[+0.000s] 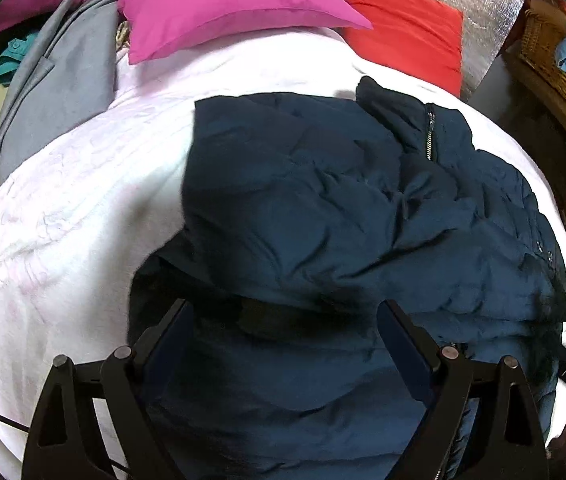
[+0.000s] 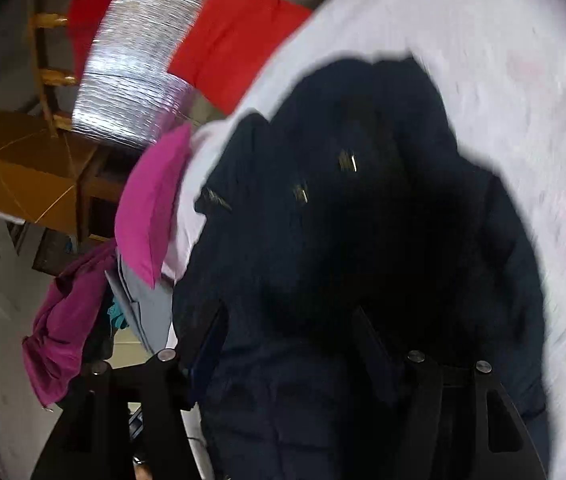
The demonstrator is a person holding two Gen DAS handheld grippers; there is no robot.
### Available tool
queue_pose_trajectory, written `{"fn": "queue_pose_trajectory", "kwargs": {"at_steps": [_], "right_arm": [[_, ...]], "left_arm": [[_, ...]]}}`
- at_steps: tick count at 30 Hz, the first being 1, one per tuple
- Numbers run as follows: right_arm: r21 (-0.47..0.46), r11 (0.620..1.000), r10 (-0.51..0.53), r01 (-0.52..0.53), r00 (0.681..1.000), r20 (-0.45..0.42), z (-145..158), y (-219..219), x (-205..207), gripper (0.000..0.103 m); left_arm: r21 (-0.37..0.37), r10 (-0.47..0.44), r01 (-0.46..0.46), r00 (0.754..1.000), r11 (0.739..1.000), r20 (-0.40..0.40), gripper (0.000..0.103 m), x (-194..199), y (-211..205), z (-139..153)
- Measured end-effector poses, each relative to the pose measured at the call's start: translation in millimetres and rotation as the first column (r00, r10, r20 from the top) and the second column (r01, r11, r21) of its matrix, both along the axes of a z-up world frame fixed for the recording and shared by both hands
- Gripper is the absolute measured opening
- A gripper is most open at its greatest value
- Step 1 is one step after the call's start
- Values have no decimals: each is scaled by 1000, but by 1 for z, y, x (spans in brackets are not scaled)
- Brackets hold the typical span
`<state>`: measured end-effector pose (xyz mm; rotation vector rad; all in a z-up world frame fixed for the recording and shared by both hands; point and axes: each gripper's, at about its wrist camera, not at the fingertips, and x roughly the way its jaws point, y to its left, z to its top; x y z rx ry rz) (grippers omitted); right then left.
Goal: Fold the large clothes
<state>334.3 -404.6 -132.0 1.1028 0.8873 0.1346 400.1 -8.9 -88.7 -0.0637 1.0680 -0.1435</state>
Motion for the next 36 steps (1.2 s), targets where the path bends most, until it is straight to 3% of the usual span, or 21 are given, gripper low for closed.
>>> {"fn": "queue_pose_trajectory", "kwargs": {"at_steps": [3,8,10,14,17,19,20,22,24,26,29,33,36], "right_arm": [[43,999,-19,21,999,-43,-17,8,5,68],[14,994,-108,109,994,-32,-22,1,17,68],[-32,992,-121,120,992,-19,-20,-2,22,68],[-202,972,-119,118,993,4,-5,7,31,50],[-315,941,-110,124,992,62,12,10,28,49],[-344,934,-92,100,995,39,10,13,33,49],[-335,940,-81,70,997,-18,-1,13,39,49],[-288,954,-92,81,995,-25,-6,7,38,49],[-304,950,-81,72,997,-18,1,7,37,51],[-308,949,-77,72,997,-5,6,7,34,64],[-311,950,-41,36,999,-10,12,5,30,74],[-309,951,31,-32,999,-7,23,1,16,75],[-305,950,88,-71,995,42,36,-5,-1,75]], "left_arm": [[45,5,-5,1000,999,0,93,3,-9,-6],[98,15,-10,999,995,-42,93,10,-13,-21],[105,11,-7,999,994,-41,93,11,-14,-23],[133,-7,4,1000,991,21,93,6,-18,-10],[159,-9,-1,998,987,63,93,3,-17,-3],[179,9,-17,999,984,45,93,5,-12,-9],[179,16,-19,1000,984,22,93,7,-10,-14],[155,22,-18,1000,988,-21,93,9,-4,-21],[139,23,-21,1000,990,-11,93,7,-1,-16],[143,25,-29,999,989,34,93,4,3,-6],[182,36,-49,997,982,75,93,0,8,2],[253,61,-80,995,964,84,93,2,18,-1],[257,78,-96,994,962,80,93,0,28,-4]]}}
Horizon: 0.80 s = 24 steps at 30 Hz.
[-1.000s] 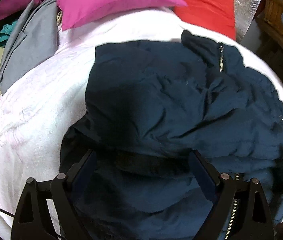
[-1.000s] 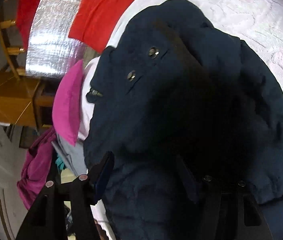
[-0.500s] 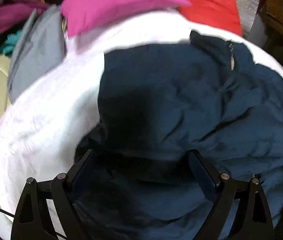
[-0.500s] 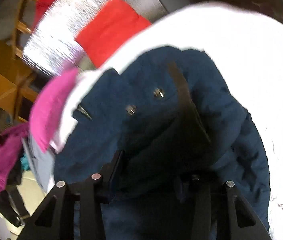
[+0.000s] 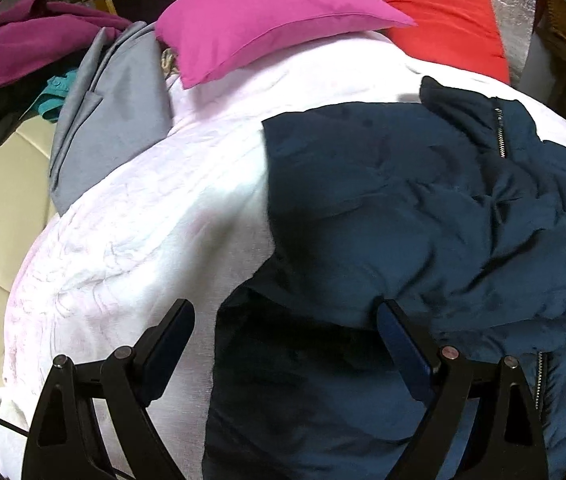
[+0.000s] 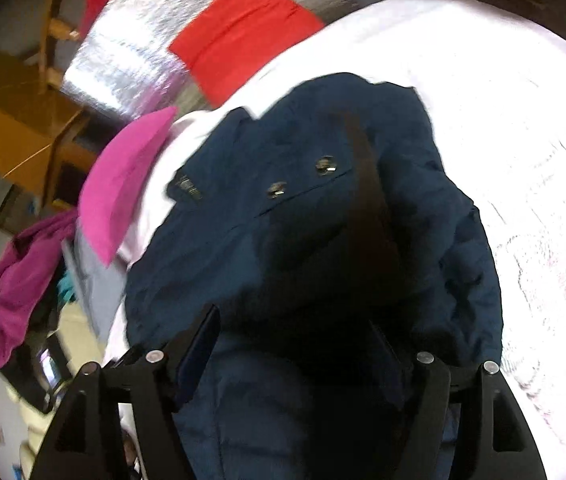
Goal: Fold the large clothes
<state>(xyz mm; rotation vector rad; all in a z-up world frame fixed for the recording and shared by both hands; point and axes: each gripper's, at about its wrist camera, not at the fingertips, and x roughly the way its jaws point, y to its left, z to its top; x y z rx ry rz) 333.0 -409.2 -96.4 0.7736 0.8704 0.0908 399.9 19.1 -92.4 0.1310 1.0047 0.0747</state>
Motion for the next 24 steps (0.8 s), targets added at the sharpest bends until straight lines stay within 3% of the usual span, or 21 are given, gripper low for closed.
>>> {"fn": "queue_pose_trajectory", "kwargs": {"at_steps": [6,10,13,16,18,21,24], "right_arm": [[-118,991,-49,62,993,107,16,2,1,77],[-196,979,-52,62,997,54,4,8,21,77],[-248,968,-26,27,1000,8,-7,17,35,78],[-236,971,-26,28,1000,13,-9,18,38,78],[-221,975,-28,35,999,33,-8,17,36,78],[-222,975,-34,32,999,-5,-19,19,43,78],[-222,974,-38,38,999,7,-15,20,41,78]], "left_arm": [[25,-2,3,1000,1000,-18,93,1,-2,-4],[61,-21,22,1000,998,-21,93,2,-14,-7],[46,-25,25,1000,999,5,93,0,-14,1],[37,-28,26,999,999,37,93,0,-14,8],[69,-23,22,1000,997,18,93,5,-16,2],[62,-25,26,999,998,-30,94,11,-17,-11],[70,-37,38,999,997,-16,94,8,-19,-5]]}}
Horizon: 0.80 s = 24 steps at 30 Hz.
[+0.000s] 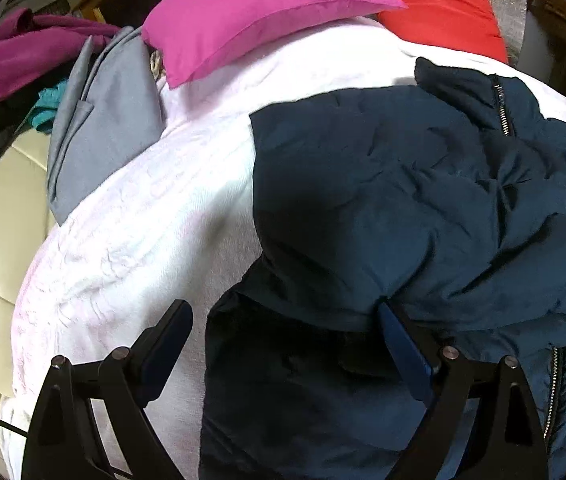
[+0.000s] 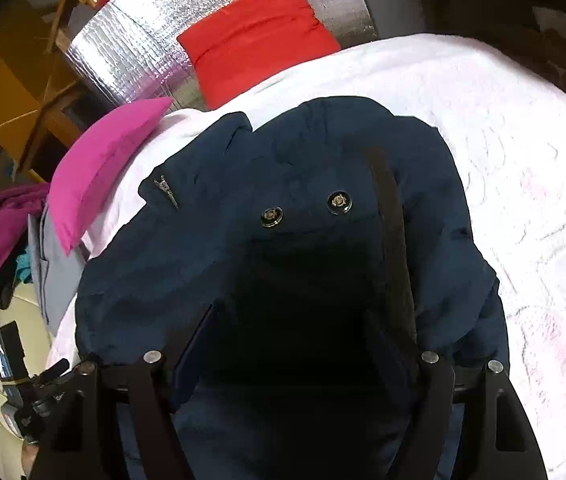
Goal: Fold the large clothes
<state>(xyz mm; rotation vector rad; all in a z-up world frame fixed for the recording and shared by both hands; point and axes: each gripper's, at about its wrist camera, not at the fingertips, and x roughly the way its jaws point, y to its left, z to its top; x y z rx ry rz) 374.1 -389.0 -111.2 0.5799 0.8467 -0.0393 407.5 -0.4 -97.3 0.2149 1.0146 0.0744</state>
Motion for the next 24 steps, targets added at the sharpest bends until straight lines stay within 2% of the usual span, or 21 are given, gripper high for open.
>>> {"fn": "queue_pose_trajectory", "kwargs": {"at_steps": [4,8,10,14,17,22,24], "right_arm": [[47,998,-34,31,998,53,11,-9,-11,78],[-2,995,-96,96,991,92,20,-19,-23,84],[-7,994,-110,111,990,84,19,-22,-25,85],[67,993,-95,93,995,20,5,-25,-14,85],[80,993,-89,89,996,-9,-1,-26,-9,86],[99,992,-86,81,995,47,10,-25,-15,86],[87,993,-77,74,996,35,8,-23,-12,87]], "left_arm": [[7,-19,19,999,1000,40,93,-7,-5,8],[11,-31,30,995,999,96,93,-11,-7,16],[4,-36,36,993,999,110,93,-12,-6,19],[4,-43,42,993,999,109,93,-10,-9,18],[11,-44,44,994,999,97,93,-8,-11,14],[14,-45,44,995,999,88,93,-6,-12,10],[15,-44,43,996,999,73,93,-4,-13,6]]}}
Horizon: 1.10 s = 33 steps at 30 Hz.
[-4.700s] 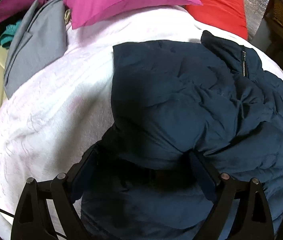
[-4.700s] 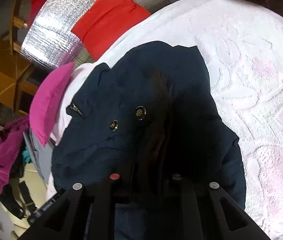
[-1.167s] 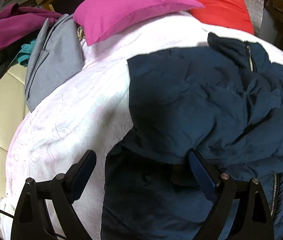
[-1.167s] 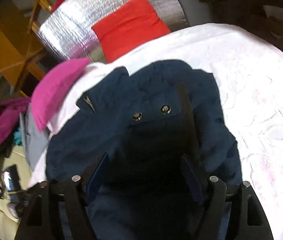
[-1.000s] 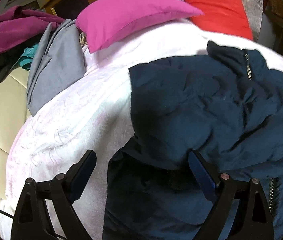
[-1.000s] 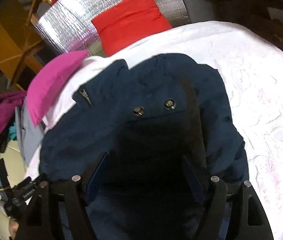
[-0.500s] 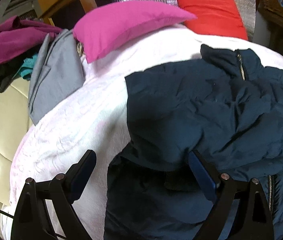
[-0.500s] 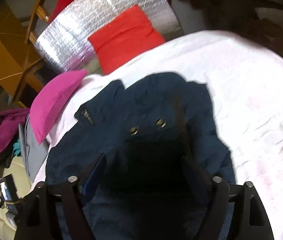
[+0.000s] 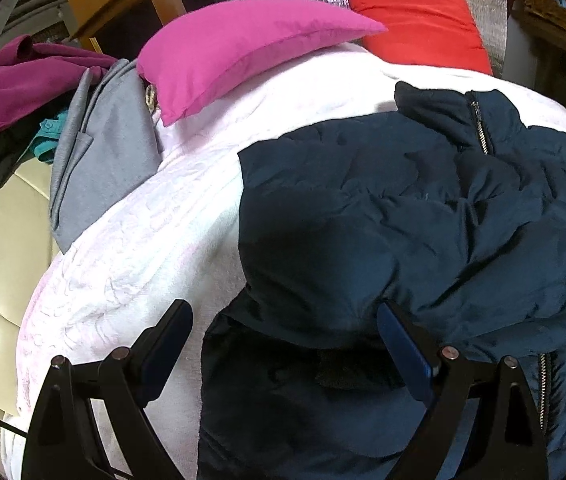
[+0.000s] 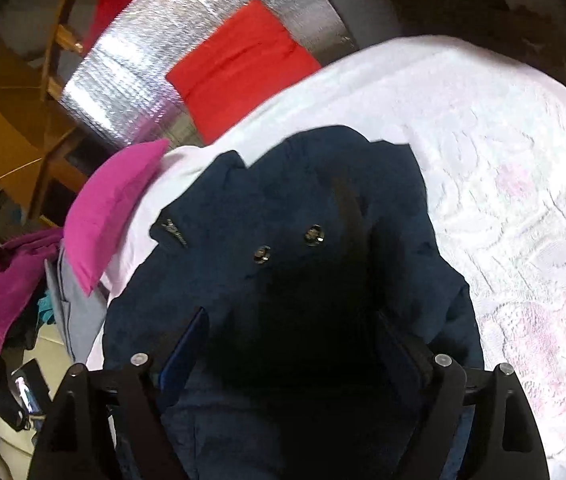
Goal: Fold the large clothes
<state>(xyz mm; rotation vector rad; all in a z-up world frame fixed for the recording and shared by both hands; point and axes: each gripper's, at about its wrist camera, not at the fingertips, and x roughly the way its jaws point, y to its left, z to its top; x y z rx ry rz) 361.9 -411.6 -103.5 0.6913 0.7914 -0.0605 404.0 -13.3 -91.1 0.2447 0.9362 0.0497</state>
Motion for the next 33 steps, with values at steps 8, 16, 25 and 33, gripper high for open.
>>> {"fn": "queue_pose_trajectory", "kwargs": {"at_steps": [8,16,25,33], "right_arm": [[20,1000,-18,18,1000,-6,0,-6,-1,87],[-103,994,-26,44,985,170,37,3,-24,87],[-83,981,176,-174,984,10,1,52,13,87],[-38,987,157,-156,987,20,1,40,8,87]], "left_arm": [[-5,4,-4,1000,1000,-15,93,1,0,-3],[0,22,-22,999,1000,48,93,-4,2,9],[35,16,-15,1000,999,-18,94,4,-1,-11],[-43,15,-17,1000,999,-26,94,-1,8,-2]]}}
